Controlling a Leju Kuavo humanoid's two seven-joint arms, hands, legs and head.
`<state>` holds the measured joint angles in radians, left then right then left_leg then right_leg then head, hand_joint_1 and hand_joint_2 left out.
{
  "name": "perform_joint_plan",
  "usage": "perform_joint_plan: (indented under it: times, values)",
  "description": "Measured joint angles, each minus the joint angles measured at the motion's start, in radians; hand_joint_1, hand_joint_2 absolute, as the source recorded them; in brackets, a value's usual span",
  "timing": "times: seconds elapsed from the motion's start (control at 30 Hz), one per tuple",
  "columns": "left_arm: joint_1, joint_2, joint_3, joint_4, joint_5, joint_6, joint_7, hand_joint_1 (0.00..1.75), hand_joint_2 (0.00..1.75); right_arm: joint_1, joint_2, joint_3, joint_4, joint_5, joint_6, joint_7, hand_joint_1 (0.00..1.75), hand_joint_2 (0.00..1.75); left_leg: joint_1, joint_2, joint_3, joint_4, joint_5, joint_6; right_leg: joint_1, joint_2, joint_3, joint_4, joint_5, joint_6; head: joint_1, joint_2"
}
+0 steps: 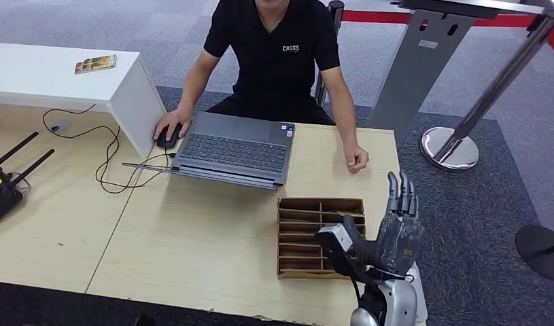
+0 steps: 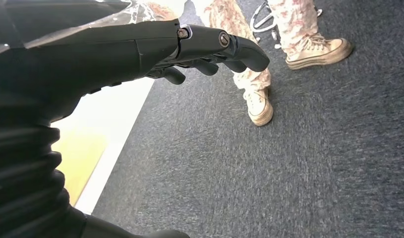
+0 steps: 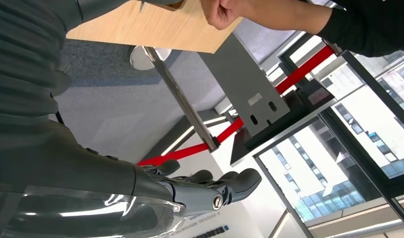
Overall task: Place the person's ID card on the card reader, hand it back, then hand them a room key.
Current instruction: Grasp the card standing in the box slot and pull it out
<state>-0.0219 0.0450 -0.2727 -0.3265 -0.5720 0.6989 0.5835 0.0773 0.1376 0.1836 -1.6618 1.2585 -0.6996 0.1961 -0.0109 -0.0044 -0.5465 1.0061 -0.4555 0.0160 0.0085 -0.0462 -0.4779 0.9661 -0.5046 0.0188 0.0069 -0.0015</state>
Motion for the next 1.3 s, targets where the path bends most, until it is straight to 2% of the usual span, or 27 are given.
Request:
perform_joint_plan:
  times: [0.1, 0.23, 0.37, 0.47, 0.63, 0.83, 1.07, 1.3]
  values:
    - [0.000, -0.001, 0.004, 0.000, -0.003, 0.000, -0.002, 0.00, 1.75, -0.010, -0.030, 0.038, 0.001, 0.009, 0.000, 0.057, 0.00, 1.75, 0.000, 0.000, 0.000, 0.000, 0.000, 0.000, 0.000, 0.000, 0.000, 0.000, 0.000, 0.000, 0.000, 0.000]
    - [0.001, -0.001, 0.017, 0.000, -0.025, -0.002, -0.002, 0.00, 1.75, -0.034, -0.094, 0.106, 0.005, 0.020, 0.000, 0.189, 0.00, 1.75, 0.000, 0.000, 0.000, 0.000, 0.000, 0.000, 0.000, 0.000, 0.000, 0.000, 0.000, 0.000, 0.000, 0.000]
    - [0.000, -0.002, 0.030, 0.000, -0.021, 0.000, -0.018, 0.00, 1.75, -0.073, -0.193, 0.201, 0.009, 0.028, 0.001, 0.372, 0.00, 1.75, 0.000, 0.000, 0.000, 0.000, 0.000, 0.000, 0.000, 0.000, 0.000, 0.000, 0.000, 0.000, 0.000, 0.000]
    - [0.000, -0.002, 0.041, 0.000, -0.018, 0.000, -0.024, 0.00, 1.75, -0.094, -0.269, 0.265, 0.009, 0.033, 0.001, 0.450, 0.00, 1.75, -0.001, 0.000, 0.000, 0.000, 0.000, 0.000, 0.000, 0.000, 0.000, 0.000, 0.000, 0.000, 0.000, 0.000]
    - [-0.001, -0.002, 0.050, 0.000, -0.019, 0.000, -0.025, 0.00, 1.75, -0.116, -0.366, 0.349, 0.009, 0.028, 0.002, 0.491, 0.00, 1.75, -0.001, 0.000, 0.000, 0.000, 0.000, 0.000, 0.000, 0.000, 0.000, 0.000, 0.000, 0.000, 0.000, 0.000]
    - [-0.001, -0.002, 0.062, 0.001, -0.021, 0.000, -0.029, 0.00, 1.75, -0.123, -0.442, 0.404, 0.007, 0.021, 0.028, 0.497, 0.00, 1.75, -0.001, 0.000, 0.000, 0.000, 0.000, 0.000, 0.000, 0.000, 0.000, 0.000, 0.000, 0.000, 0.000, 0.000]
    - [-0.001, -0.003, 0.069, 0.001, -0.021, 0.000, -0.035, 0.00, 1.75, -0.127, -0.495, 0.438, -0.008, 0.019, 0.055, 0.499, 0.00, 1.75, -0.001, 0.000, 0.000, 0.000, 0.000, 0.000, 0.000, 0.000, 0.000, 0.000, 0.000, 0.000, 0.000, 0.000]
    - [-0.002, -0.003, 0.070, 0.002, -0.022, 0.000, -0.040, 0.00, 1.75, -0.139, -0.510, 0.471, -0.016, 0.007, 0.026, 0.500, 0.00, 1.75, -0.001, 0.000, 0.000, 0.000, 0.000, 0.000, 0.000, 0.000, 0.000, 0.000, 0.000, 0.000, 0.000, 0.000]
